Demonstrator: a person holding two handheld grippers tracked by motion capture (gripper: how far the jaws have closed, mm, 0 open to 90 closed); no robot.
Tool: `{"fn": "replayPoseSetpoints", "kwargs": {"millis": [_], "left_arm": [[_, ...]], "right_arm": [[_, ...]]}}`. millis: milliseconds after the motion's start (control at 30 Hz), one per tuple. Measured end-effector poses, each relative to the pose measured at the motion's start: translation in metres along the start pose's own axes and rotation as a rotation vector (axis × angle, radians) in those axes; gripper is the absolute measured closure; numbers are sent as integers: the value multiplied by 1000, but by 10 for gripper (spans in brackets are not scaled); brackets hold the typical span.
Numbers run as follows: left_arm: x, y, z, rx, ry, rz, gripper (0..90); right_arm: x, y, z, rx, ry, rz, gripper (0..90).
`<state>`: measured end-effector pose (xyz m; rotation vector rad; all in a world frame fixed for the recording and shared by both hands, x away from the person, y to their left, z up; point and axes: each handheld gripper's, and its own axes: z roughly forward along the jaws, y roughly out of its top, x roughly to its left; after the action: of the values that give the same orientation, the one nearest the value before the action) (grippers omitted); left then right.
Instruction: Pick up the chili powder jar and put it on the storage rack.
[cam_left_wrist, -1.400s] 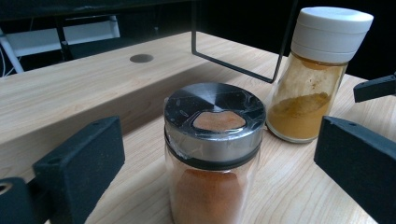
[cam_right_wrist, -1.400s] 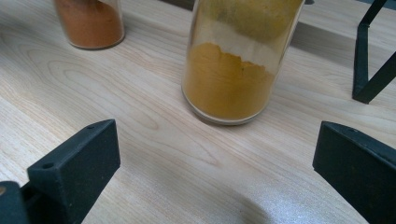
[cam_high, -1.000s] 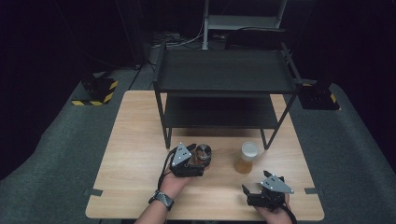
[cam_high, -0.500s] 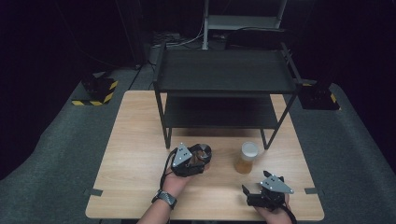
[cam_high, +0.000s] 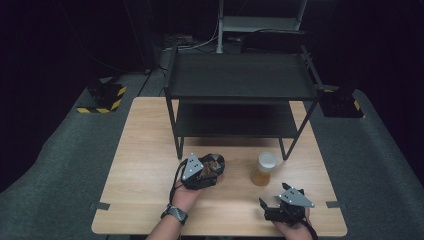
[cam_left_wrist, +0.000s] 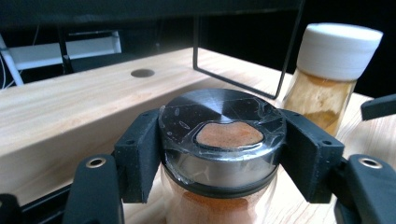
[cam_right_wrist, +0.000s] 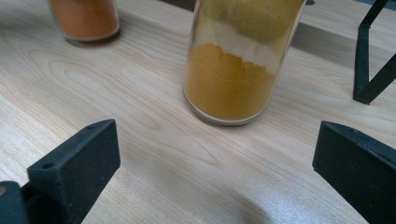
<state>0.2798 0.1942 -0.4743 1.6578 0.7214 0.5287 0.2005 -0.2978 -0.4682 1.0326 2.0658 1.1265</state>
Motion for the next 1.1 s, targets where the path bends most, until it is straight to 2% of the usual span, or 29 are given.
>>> {"fn": "replayPoseSetpoints", "kwargs": {"millis": [167, 667, 1100], "left_arm": [[-1, 10, -10, -16, -2, 18, 349], [-7, 43, -45, -83, -2, 34, 349], [-10, 72, -61, -129, 15, 55, 349]], "right_arm": [[0, 0, 0, 2, 1, -1, 0], [0, 0, 0, -1, 2, -2, 0], [-1, -1, 0, -5, -3, 17, 0]]}}
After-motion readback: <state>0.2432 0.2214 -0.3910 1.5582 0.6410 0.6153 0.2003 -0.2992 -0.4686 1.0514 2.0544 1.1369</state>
